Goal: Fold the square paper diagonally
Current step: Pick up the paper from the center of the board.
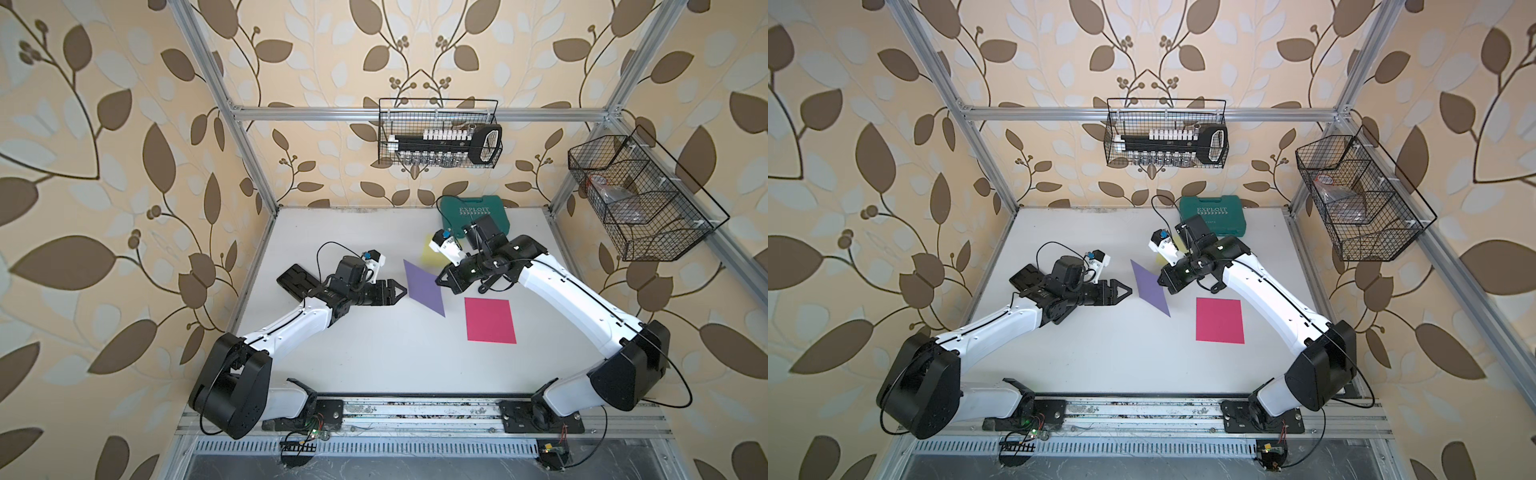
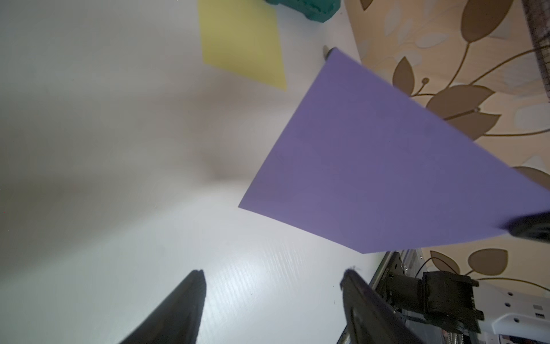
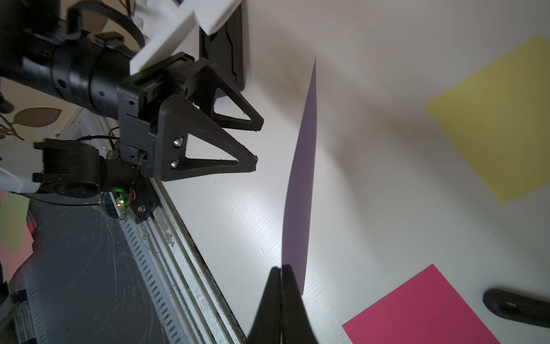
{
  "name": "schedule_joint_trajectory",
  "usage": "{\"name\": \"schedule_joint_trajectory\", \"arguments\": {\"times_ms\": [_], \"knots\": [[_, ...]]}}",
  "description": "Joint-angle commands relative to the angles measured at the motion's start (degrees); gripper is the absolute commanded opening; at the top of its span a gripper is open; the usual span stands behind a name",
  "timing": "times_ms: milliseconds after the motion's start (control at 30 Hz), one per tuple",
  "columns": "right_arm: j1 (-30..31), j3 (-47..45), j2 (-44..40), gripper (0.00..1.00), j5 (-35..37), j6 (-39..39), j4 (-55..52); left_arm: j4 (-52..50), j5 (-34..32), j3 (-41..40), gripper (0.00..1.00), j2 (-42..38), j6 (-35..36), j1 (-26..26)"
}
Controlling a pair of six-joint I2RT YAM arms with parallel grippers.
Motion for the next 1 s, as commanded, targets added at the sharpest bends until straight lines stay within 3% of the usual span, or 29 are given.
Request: {"name": "schedule_joint_trajectory", "arguments": {"times_ms": [0,433,633,767,967], "knots": [[-1.5,4.3,-1.6,0.00,-5.5,-3.2,-3.9,3.8,3.5,2.7,0.75,-2.7,6.4,-0.1],[-8.2,16.4,-3.0,0.00,-21.8,-9.9,-11.5,-9.4,12.6,17.3,0.79,-1.2,21.6,1.7],[-10.5,19.6,-3.1,0.00,-30.2,-11.5,-13.0,-8.7,17.2,18.8,0.81,-1.5,23.0,4.8],[-12.1,20.0,-3.4,0.00,-34.6,-11.5,-13.2,-13.9,19.9,23.8,0.84,0.7,27.4,5.9],[-12.9,19.6,-4.0,0.00,-38.9,-12.0,-13.5,-15.5,33.9,26.6,0.85,1.7,31.7,7.3]]}}
